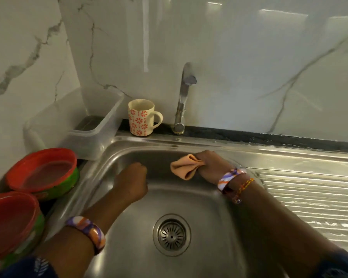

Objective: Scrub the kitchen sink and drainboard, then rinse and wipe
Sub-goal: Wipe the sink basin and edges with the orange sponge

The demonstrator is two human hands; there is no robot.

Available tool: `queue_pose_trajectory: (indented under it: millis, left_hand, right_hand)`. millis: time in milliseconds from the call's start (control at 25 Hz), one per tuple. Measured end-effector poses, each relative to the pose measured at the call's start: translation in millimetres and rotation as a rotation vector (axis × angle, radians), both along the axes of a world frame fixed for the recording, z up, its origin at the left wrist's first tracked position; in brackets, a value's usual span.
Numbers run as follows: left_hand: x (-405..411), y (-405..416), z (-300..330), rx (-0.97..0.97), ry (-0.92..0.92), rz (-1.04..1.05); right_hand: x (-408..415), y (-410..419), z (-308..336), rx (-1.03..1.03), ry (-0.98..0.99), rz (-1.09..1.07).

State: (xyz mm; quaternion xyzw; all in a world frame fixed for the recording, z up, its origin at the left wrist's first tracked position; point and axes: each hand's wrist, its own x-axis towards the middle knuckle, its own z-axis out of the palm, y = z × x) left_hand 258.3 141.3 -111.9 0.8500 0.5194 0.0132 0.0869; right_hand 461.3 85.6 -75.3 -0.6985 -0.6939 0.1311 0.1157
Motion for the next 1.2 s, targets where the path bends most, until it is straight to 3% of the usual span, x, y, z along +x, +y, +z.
queue_pose_trajectory:
  millis: [280,400,560,640,840,960,1080,1200]
  left_hand:
    - [178,-74,26,-0.215,-0.123,-0.446]
    - [234,-86,23,-0.312,-0.08,-0.398]
    - [273,-92,29,-0.292,0.174,-0.306]
    - [286,-89,27,-0.338,0.237,-0.288]
    - [299,-83,25,-0.32,0.394,-0.269]
    - [302,-81,24,-0.306,0.406,-0.259]
    - [293,-78,14,-0.309,0.311,-0.262]
    - [280,-83,7,-0.351,0.143,-0.227]
  right_hand:
    - [166,-117,6,0.182,0.118,-0.415]
    - [236,-172,17,0.281,0.154,-0.725]
    - [322,-229,19,0.365,0.128,-1.122]
    - [356,-243,19,0.401,0.126,-1.217]
    - [417,-213,15,0.434,0.017,-1.127]
    - [449,-172,-3,0.215,-0.015,-1.08]
    - [450,-136,-33,0.015,0.089,-1.086]
    - [403,-95,-51,0.049,0.061,-1.033]
